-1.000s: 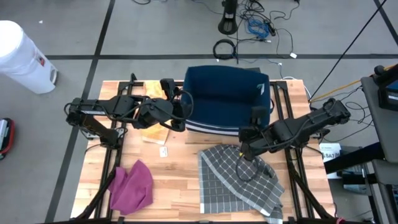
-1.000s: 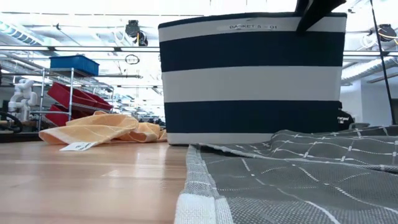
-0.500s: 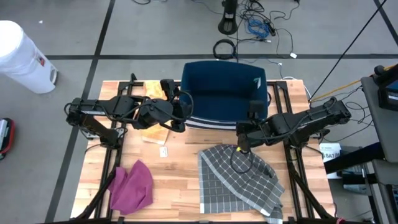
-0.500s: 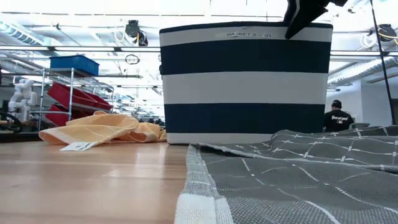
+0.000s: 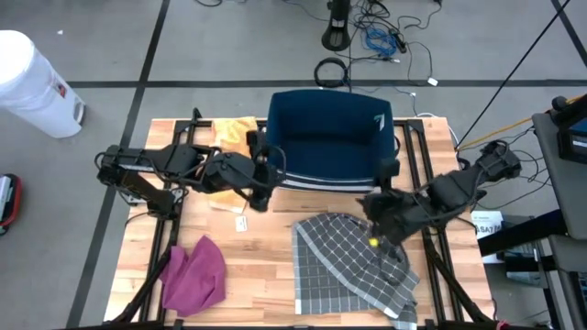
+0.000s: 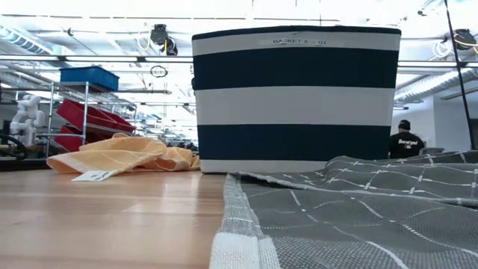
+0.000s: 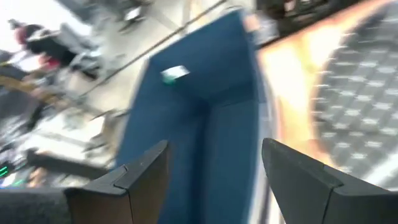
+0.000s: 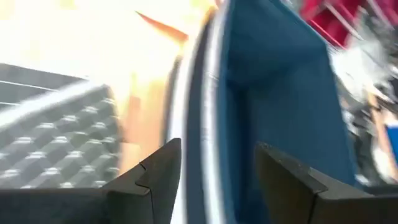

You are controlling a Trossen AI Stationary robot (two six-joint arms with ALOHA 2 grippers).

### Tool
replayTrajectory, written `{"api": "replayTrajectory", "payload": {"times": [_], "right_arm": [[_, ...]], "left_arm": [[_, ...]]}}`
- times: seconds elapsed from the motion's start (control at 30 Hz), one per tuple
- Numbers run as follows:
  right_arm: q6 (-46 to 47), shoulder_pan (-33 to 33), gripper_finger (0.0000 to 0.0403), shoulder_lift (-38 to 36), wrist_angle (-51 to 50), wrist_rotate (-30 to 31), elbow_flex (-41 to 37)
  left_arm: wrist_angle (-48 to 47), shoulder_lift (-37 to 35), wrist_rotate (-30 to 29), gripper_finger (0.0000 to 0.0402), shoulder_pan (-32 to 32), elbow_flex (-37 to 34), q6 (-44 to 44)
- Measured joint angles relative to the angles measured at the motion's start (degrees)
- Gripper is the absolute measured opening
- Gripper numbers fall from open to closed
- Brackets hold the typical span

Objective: Fold towel
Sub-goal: Fold the gray patterned towel

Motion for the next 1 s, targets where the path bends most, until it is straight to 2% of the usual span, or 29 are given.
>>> {"api": "replayTrajectory", "payload": {"times": [0.23,0.37,0.47,0.67,0.83,1.0], "right_arm": [[4.8,9.8,0.0190,0.4,6.1,-9.7,0.5],[9.8,15.2,0.0190,2.4,9.4,-14.3,0.5],[12.6,18.8,0.0190,5.0,11.6,-16.2,0.5],[22.0,24.3,0.0190,12.4,12.1,-19.8,0.5],[29.7,28.1,0.0190,19.9,13.1,-23.8,0.5],[35.2,31.4,0.0190,26.5,17.1,-26.9,0.4]], "left_arm": [[-3.6,0.0,15.8,0.0259,-5.9,-0.2,-2.2],[-2.1,0.0,19.3,0.0259,-10.1,-3.8,-4.4],[1.6,0.0,22.0,0.0259,-12.6,-10.0,-6.1],[16.7,0.1,28.4,0.0259,-15.4,-26.7,-12.6],[35.1,0.1,29.8,0.0259,-16.7,-40.1,-20.1],[51.0,2.2,33.1,0.0259,-17.0,-47.8,-26.6]]}}
